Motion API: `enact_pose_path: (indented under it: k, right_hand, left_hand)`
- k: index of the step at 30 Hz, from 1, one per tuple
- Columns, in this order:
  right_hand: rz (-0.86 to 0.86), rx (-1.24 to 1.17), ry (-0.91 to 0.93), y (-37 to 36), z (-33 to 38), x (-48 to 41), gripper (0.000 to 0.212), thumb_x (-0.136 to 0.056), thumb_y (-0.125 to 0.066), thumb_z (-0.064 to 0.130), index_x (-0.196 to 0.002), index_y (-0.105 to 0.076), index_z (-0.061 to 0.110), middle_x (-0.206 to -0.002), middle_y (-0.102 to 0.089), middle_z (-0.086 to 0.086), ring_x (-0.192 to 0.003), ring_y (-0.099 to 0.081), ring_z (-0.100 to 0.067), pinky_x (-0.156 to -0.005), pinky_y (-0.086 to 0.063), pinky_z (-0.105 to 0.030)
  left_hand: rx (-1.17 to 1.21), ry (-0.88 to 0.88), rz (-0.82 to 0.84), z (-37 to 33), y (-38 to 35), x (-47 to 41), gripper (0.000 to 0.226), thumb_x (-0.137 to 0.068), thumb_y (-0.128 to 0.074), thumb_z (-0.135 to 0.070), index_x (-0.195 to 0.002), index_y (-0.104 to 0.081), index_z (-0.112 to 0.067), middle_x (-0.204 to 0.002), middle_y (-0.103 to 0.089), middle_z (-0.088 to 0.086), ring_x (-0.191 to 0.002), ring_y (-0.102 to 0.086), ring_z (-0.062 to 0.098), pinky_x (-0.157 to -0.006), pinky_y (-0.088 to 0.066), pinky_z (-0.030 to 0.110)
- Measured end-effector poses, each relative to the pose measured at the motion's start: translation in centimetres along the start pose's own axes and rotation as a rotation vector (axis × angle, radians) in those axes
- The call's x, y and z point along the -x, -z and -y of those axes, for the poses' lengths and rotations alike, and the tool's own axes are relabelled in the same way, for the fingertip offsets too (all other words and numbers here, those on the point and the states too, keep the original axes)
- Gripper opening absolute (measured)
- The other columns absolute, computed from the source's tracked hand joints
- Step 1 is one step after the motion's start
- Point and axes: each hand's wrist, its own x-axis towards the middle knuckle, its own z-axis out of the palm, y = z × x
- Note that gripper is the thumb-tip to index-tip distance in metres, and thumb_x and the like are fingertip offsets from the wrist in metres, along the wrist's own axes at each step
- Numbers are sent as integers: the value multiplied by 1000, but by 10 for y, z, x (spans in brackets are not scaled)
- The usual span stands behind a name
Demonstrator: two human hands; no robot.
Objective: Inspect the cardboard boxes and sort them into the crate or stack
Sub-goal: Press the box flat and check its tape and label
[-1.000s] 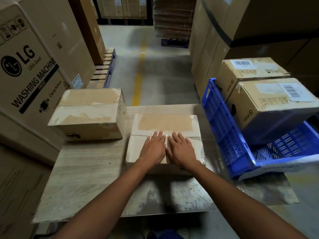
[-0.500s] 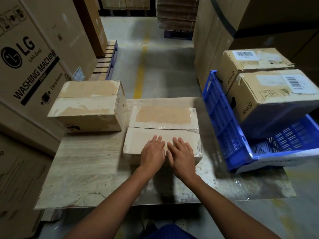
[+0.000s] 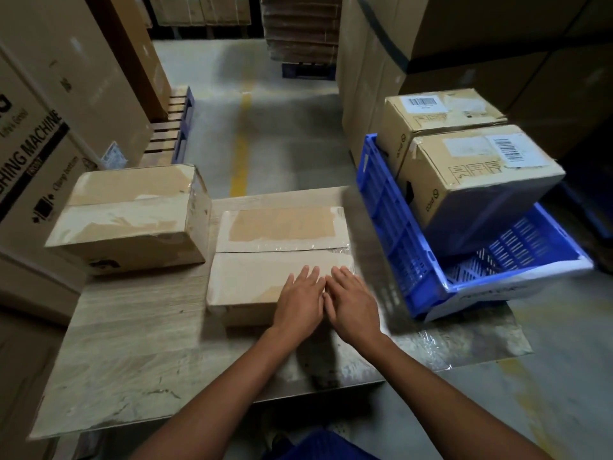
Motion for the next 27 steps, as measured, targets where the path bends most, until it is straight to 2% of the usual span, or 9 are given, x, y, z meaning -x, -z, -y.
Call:
enact_pose_path:
  k: [3,6,9,12,14,17,22,25,27]
  right_hand:
    - [2,77,45,10,-2,-11,38,-90,-46,35,-109,-72,15,-121,-68,-6,-116,-61,-27,-96,-48,-38]
    - [58,121,24,23,-2,-32,23,-89,-55,32,-102,-68,17,-113,-63,-2,-108,-57,-24,-83,-43,-37]
    - [116,93,22,25,-7,-48,37,-97,-46,28,-128,-59,12,-140,-54,-10,-134,-46,-27,-105,-40,-39]
    - [231,162,77,21,-14,-55,56,-104,-31,31,-155,-31,7,-163,-27,-14,-152,-18,-28,-123,-12,-36]
    - [250,178,59,20,-15,-55,58,-104,-28,34,-157,-27,9,-165,-23,-11,-154,-14,-26,-123,-17,-39]
    - [228,159,26,22,-10,-59,50,-101,-33,33,-146,-43,15,-158,-37,-5,-148,-27,-23,-114,-33,-44]
    - [239,265,18,37,-2,-86,28,-96,-41,36,-112,-55,19,-117,-52,-3,-113,-48,-24,-89,-45,-46]
    - [259,240,47,39,-3,-105,33,-99,-42,39,-121,-52,17,-126,-51,-8,-122,-47,-27,-96,-45,-49]
    - [298,220,68,35,-7,-112,45,-103,-39,41,-140,-42,16,-150,-38,-13,-143,-33,-32,-112,-36,-53]
  left_hand:
    - [-49,-35,32,0,11,-9,44,-100,-40,-21,-142,-50,-16,-154,-41,7,-144,-32,26,-118,-26,42]
    - [-58,-73,15,0,10,-23,40,-97,-41,-21,-133,-56,-14,-147,-49,11,-138,-39,28,-115,-29,39]
    - [-44,-32,17,4,4,-38,51,-103,-33,-26,-152,-32,-13,-163,-21,12,-151,-14,28,-121,-18,44]
    - [-94,3,32,7,-3,-47,55,-106,-24,-31,-158,-16,-14,-166,-7,9,-153,-3,26,-123,-9,45]
    - [-106,21,32,7,-6,-48,55,-106,-21,-32,-158,-15,-15,-166,-7,7,-153,-3,24,-123,-8,45]
    - [-109,29,61,6,-4,-52,55,-105,-22,-30,-157,-17,-15,-166,-10,6,-153,-6,24,-123,-11,45]
    - [-85,-15,3,10,12,-66,48,-99,-33,-19,-146,-41,-14,-157,-35,10,-144,-31,27,-119,-23,41]
    - [-36,38,-16,20,17,-77,49,-103,-29,-24,-151,-32,-16,-162,-22,13,-149,-21,30,-120,-21,45]
    - [-44,82,4,28,19,-85,53,-106,-26,-31,-156,-20,-18,-166,-7,11,-152,-7,29,-122,-14,49]
